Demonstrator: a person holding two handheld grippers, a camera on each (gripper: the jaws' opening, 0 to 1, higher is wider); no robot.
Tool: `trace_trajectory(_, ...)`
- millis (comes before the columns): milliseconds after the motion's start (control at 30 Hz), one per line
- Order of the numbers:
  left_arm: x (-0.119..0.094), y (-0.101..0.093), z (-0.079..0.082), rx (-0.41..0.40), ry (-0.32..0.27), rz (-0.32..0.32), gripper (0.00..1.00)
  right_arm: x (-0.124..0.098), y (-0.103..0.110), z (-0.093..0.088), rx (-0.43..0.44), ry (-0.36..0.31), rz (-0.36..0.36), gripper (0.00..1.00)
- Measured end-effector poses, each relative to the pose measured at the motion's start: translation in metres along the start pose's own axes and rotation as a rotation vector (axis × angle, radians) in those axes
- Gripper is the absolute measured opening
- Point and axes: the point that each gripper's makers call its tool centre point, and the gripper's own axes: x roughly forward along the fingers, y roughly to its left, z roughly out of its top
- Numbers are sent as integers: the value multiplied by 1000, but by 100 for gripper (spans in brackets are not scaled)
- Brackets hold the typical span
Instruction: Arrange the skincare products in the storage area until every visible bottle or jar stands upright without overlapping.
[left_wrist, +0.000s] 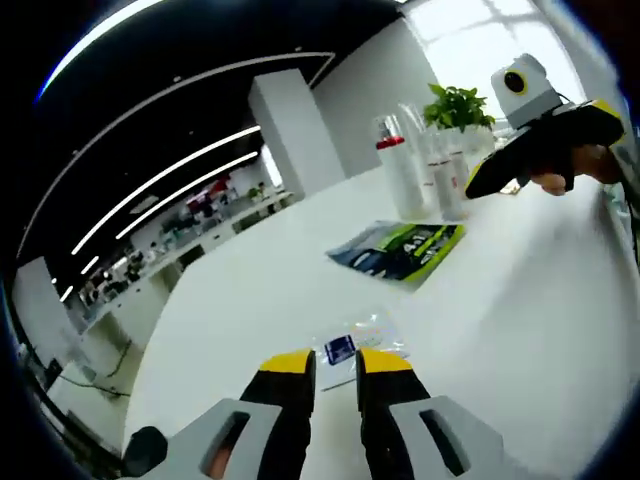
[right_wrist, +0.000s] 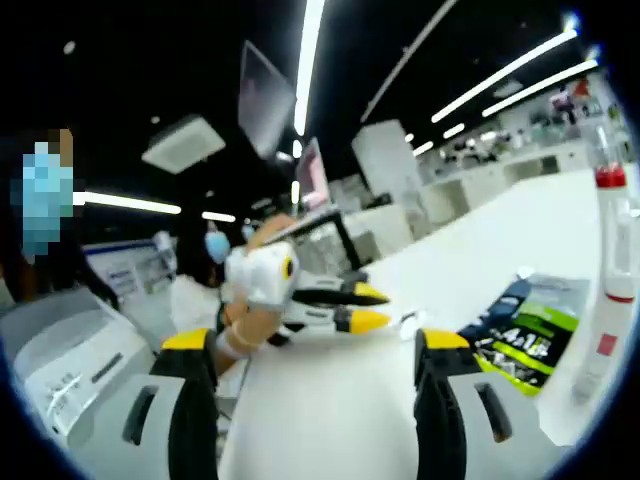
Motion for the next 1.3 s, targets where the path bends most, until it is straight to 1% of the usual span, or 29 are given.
trace_trajectory(33,2,0,-2,-5,7,-6,14,8,-2,-2,18,8,9,78)
trace_trajectory(100,3,-2,-7,-22,29,-22,13,21,-9,-6,54,37,15,88)
trace_trajectory(167,4,-5,-12,-28,56,-40,13,33,-12,-9,67,50,14,96)
trace_trajectory(200,3,-5,-13,-29,55,-39,12,39,-14,-12,75,60,14,98)
trace_trajectory(233,3,-5,-13,-31,51,-37,12,41,-22,-8,84,64,13,99)
trace_trajectory(267,3,-5,-13,-34,53,-39,12,45,-28,-9,89,75,8,100)
trace_trajectory(333,2,-8,-14,-49,57,-50,8,49,-34,-10,98,94,-3,100)
trace_trajectory(400,4,-11,-16,-51,58,-60,1,54,-41,-11,118,114,-2,100)
trace_trajectory(433,5,-11,-15,-43,46,-49,1,55,-43,-10,123,122,-4,100)
trace_trajectory(500,5,-10,-15,-5,44,-23,1,57,-46,-12,132,145,-5,100)
trace_trajectory(533,6,-11,-15,3,43,-18,0,57,-48,-14,144,163,-4,100)
trace_trajectory(600,6,-10,-15,7,41,-12,0,58,-51,-16,161,179,-2,100)
trace_trajectory(667,6,-12,-14,-5,38,-16,0,58,-54,-16,172,184,-1,100)
trace_trajectory(800,6,-18,-13,-52,15,-46,0,65,-59,-13,178,169,-4,100)
trace_trajectory(867,6,-18,-14,-61,5,-48,0,68,-60,-13,179,167,-1,100)
trace_trajectory(1033,7,-17,-13,-84,-8,-46,0,78,-51,-15,186,180,26,100)
trace_trajectory(1133,8,-21,-12,-98,-30,-59,0,82,-46,-16,201,182,42,100)
trace_trajectory(1200,9,-24,-11,-95,-33,-58,0,84,-44,-16,210,184,47,100)
trace_trajectory(1300,10,-25,-10,-82,-32,-54,0,85,-43,-18,187,204,40,100)
